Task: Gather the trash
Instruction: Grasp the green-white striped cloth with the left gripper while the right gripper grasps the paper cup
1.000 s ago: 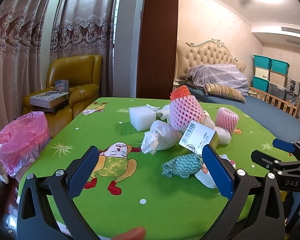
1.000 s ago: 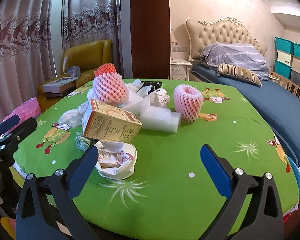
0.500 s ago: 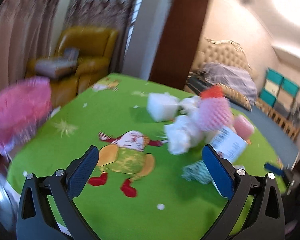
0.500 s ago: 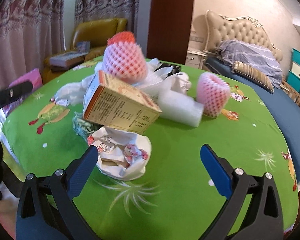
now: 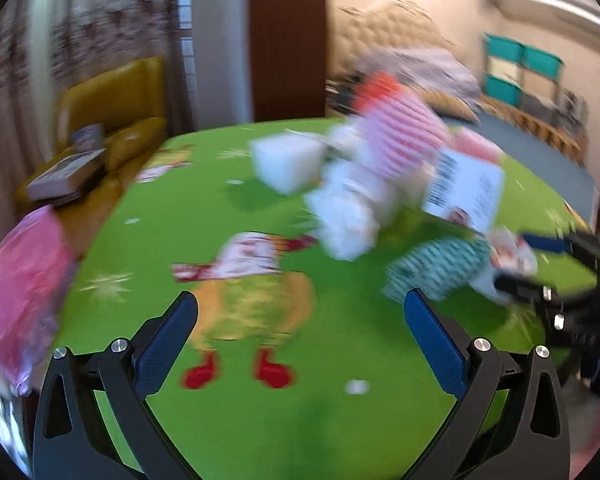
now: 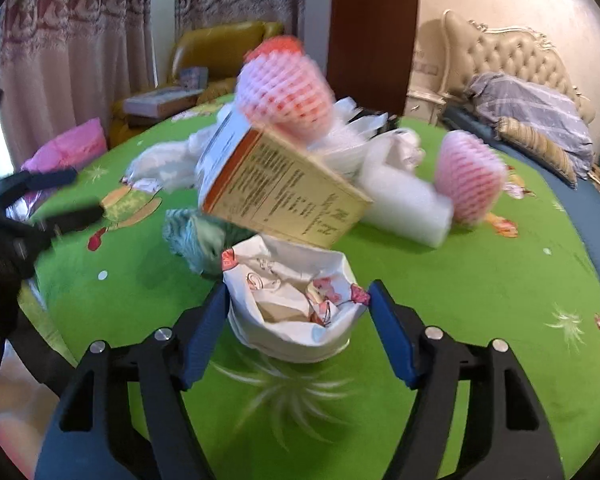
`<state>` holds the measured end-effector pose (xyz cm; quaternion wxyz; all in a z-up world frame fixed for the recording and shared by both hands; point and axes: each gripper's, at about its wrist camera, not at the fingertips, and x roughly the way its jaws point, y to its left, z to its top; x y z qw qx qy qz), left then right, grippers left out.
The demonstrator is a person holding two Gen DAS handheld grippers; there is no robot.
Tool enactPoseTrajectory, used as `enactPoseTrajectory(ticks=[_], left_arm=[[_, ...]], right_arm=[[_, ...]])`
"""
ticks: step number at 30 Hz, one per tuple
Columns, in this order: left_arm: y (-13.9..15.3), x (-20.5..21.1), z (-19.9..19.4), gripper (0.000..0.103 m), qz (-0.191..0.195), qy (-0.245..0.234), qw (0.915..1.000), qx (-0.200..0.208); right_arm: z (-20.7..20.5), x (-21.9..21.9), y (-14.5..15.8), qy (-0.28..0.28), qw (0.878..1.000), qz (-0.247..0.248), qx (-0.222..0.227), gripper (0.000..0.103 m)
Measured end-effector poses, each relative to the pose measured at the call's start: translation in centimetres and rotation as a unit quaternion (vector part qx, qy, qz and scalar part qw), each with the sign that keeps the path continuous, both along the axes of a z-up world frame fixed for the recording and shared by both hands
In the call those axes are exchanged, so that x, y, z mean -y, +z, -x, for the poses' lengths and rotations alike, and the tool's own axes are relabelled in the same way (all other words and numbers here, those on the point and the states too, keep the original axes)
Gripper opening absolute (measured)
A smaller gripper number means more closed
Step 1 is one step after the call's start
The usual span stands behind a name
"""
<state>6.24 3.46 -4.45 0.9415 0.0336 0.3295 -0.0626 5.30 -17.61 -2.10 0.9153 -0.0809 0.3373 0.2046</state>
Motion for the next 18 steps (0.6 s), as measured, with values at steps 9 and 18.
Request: enactPoseTrajectory(ticks=[9, 18], left_arm=[[-1.5, 7.9, -2.6, 0.095, -0.053, -0.105, 0.9929, -0.021], [-2.7, 11.2, -3.6, 0.039, -0.048, -0.161, 0.9843, -0.053]], right_arm=[[1.2, 6.3, 1.3, -0.066, 0.996, -0.051, 0.034, 0.068], [1.4, 7.1, 0.3, -0.069, 0.995, -0.071, 0.021, 0.068]])
